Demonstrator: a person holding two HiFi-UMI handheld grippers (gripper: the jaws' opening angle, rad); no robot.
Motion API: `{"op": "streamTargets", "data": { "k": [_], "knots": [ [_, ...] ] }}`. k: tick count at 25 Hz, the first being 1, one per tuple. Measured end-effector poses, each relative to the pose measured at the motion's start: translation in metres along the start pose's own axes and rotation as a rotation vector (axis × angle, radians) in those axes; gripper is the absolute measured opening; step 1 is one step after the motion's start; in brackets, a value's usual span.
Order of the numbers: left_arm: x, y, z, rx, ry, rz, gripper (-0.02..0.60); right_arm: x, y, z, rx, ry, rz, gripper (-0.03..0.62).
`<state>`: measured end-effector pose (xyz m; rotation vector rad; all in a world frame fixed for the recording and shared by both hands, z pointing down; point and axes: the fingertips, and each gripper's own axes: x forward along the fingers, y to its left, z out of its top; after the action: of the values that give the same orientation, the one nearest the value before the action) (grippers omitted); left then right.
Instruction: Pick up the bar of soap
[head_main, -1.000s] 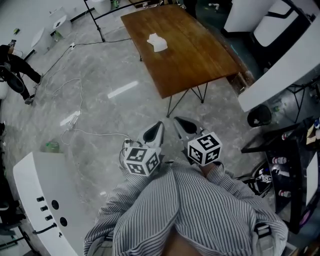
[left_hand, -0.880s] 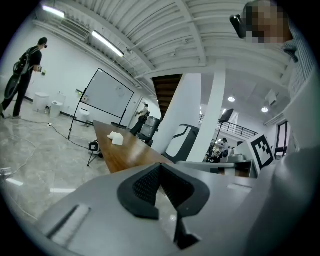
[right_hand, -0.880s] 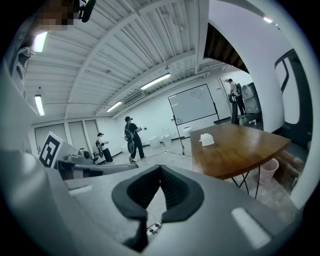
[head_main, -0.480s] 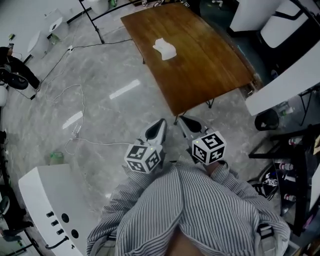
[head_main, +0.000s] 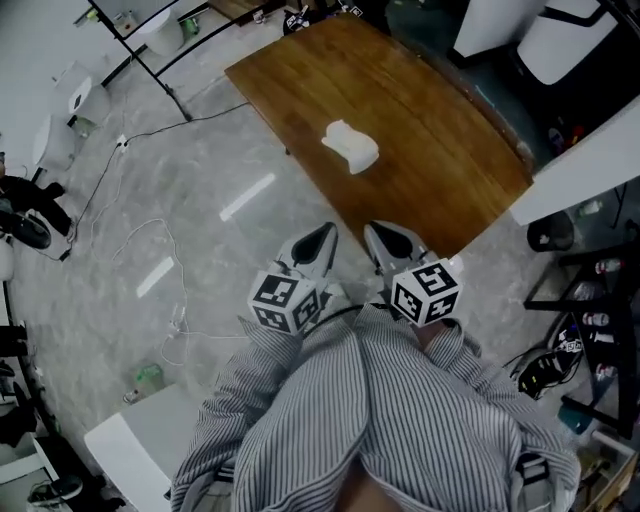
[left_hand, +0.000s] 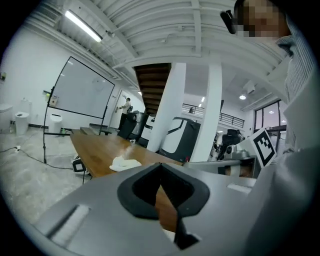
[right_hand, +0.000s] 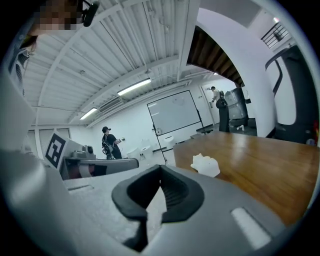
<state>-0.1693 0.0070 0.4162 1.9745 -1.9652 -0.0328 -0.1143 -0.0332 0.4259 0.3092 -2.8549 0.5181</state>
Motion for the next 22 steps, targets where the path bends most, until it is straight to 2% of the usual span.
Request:
{"op": "streamTargets", "data": {
  "k": [3, 8, 11, 17, 22],
  "knots": [
    [0.027, 0.025, 0.005, 0.050, 0.057, -0.063, 0.012, 0.019, -0.014, 0.003, 0.015, 0.010, -0.039, 0.002],
    [0.068, 0.042, -0.002, 0.162, 0.157, -0.153, 0.018, 0.035, -0.043, 0.007, 0.058, 0.011, -0.089, 0.002],
    [0.090, 0.052, -0.007, 0.283, 0.218, -0.212, 0.023, 0.045, -0.054, 0.009, 0.070, 0.018, -0.089, 0.002],
    [0.136, 0.074, -0.003, 0.495, 0.315, -0.329, 0.101, 0.070, -0.073, 0.003, 0.108, 0.058, -0.064, 0.002],
    [0.173, 0.094, -0.006, 0.715, 0.423, -0.452, 0.136, 0.092, -0.084, -0.003, 0.142, 0.072, -0.036, 0.002]
  ]
}}
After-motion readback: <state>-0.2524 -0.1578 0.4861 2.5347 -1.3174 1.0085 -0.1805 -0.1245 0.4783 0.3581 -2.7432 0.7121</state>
